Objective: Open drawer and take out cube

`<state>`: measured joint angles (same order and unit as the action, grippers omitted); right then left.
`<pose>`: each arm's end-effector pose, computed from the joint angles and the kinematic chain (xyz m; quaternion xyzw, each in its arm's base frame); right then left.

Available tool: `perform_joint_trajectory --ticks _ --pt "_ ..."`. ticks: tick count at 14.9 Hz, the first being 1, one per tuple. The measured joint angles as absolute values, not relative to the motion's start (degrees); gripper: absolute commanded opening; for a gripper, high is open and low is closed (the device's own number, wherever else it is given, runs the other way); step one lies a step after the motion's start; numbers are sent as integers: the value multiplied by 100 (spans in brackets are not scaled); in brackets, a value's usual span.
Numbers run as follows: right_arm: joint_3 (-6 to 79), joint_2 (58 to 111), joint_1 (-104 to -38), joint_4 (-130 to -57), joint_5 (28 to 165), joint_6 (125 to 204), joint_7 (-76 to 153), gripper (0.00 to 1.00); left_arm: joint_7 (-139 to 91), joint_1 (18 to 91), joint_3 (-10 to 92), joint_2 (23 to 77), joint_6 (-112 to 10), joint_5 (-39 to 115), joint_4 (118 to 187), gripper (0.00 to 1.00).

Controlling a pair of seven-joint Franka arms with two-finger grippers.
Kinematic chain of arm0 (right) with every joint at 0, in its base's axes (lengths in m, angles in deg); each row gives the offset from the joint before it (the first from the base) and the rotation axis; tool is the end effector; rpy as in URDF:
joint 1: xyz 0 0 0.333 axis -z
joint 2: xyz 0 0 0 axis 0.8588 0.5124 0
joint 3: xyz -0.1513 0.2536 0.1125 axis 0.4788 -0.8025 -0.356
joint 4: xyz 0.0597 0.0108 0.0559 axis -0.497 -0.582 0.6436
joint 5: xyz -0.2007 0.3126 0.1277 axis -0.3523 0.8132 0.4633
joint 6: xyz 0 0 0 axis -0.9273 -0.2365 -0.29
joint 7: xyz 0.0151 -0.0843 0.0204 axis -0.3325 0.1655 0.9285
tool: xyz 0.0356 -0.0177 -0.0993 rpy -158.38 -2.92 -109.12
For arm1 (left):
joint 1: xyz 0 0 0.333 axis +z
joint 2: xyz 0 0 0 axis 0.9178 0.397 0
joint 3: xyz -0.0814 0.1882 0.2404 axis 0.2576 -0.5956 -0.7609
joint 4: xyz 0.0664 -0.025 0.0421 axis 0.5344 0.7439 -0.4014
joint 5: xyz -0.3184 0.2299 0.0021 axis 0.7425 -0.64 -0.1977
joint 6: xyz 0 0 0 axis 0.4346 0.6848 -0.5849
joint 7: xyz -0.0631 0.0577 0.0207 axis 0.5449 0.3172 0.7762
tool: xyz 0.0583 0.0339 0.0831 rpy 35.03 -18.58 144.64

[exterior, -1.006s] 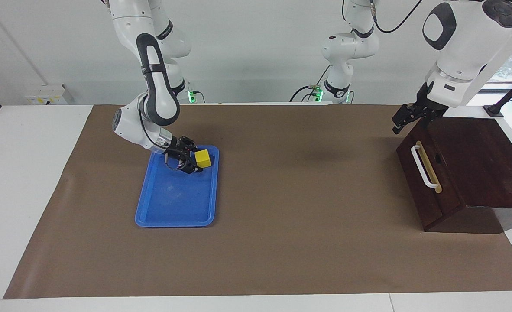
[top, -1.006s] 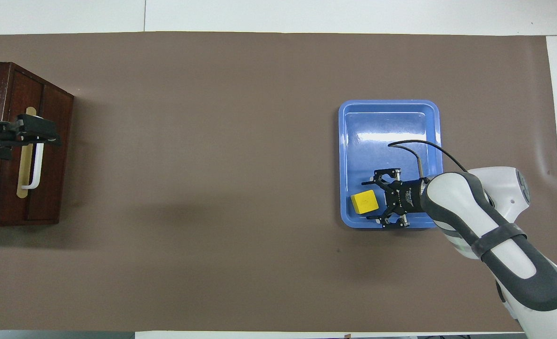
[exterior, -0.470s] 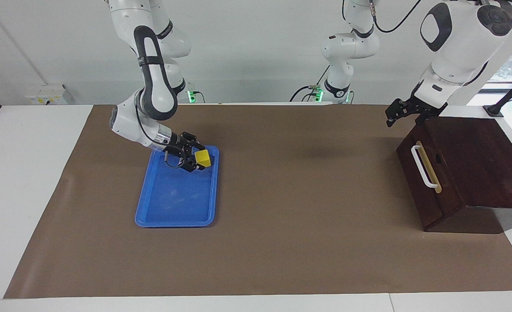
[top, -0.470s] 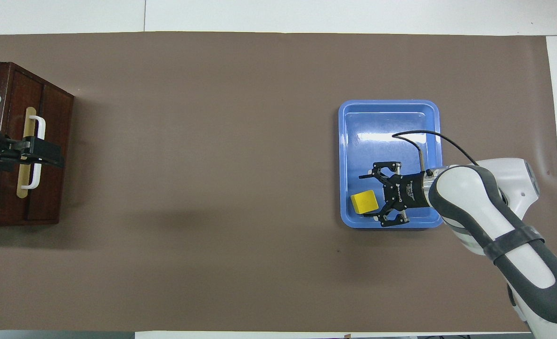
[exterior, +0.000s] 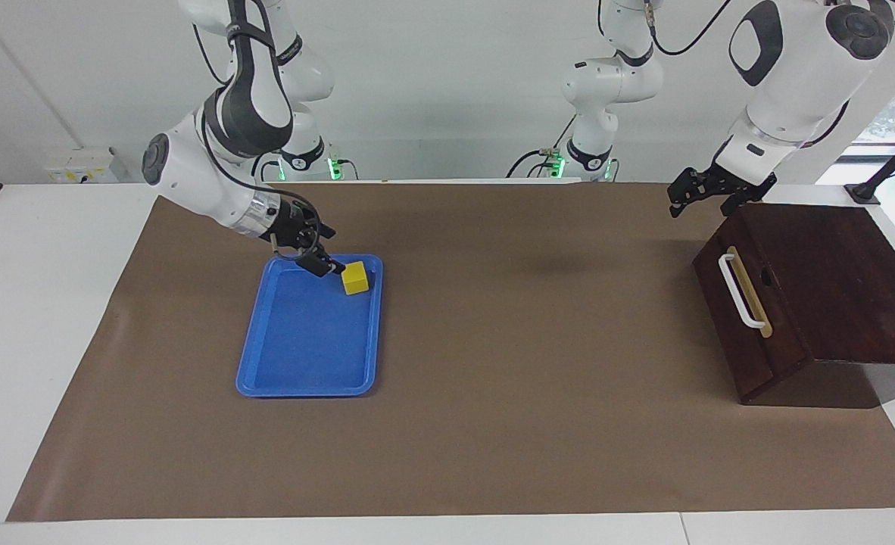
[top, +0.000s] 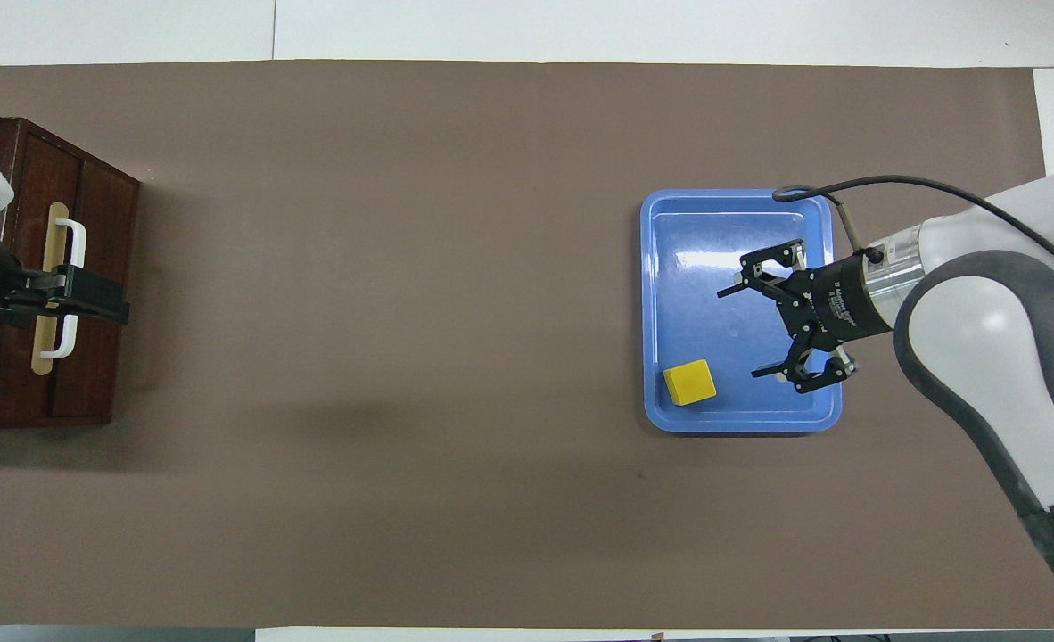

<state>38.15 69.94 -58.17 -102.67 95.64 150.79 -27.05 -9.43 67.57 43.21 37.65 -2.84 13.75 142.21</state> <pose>0.5420 0.0828 0.4642 -0.8232 0.5058 0.1935 0.1705 0.5327 -0.0411 0.5815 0.9984 -0.0258 -0.0494 0.0069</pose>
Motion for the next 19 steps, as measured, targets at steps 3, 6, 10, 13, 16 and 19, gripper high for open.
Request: perform_joint_trajectory --ticks 3,6,10,13,16,19 --pt "3821 6996 -5800 -9558 8700 14430 -1559 100 -943 6757 4321 3765 -290 1375 14221 100" --pt "3838 6992 -5786 -9044 7859 13975 134 100 -942 6757 4321 3765 -297 1375 14220 100" --pt "3847 6915 -5633 -8695 6886 13848 2419 100 -930 6755 4323 3765 -299 1375 14220 100" --pt "3842 6848 -5529 -8334 6550 13601 3394 100 -923 6707 4325 3765 -299 1375 14220 100" --pt "3730 6828 -5182 -7816 6506 12993 4028 100 -923 6686 4325 3764 -300 1375 14220 100" --pt "3369 6832 -4731 -7678 6505 12680 4136 100 -923 6686 4322 3764 -300 1375 14220 100"
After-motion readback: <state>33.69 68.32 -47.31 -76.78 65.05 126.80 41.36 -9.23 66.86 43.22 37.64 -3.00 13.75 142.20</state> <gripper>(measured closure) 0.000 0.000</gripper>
